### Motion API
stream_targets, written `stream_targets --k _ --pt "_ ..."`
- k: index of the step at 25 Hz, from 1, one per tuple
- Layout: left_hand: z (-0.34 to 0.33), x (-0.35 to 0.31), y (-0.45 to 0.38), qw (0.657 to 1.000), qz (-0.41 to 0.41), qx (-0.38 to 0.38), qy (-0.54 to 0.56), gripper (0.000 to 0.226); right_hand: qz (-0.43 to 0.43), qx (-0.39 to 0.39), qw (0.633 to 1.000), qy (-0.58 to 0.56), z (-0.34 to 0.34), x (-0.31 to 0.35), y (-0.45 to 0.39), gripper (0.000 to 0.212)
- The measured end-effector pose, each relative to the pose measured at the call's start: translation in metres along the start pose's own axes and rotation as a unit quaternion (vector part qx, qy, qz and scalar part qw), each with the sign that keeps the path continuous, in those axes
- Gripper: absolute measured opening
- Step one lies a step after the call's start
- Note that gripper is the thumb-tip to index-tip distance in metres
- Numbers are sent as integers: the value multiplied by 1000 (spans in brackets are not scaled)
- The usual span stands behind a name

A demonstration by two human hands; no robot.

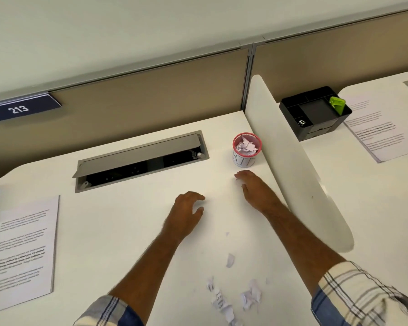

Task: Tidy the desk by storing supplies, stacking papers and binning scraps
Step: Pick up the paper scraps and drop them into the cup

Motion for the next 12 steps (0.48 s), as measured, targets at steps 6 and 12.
stream_targets --k 6,12 --pt "4 35 59 1000 -10 12 -8 32 51 86 990 99 -29 4 8 60" --pt "1 48 107 999 -2 28 -23 44 116 112 982 95 -24 34 79 52"
Point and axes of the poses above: each hand's wrist, its own y-axis away from the middle knuckle, its own z-axis out of the back of the hand, x = y × z, the point moved 5 cm from there along -y, towards the middle knuckle, and after that the axes turned 9 degrees about -x, right-handed, at the moved point
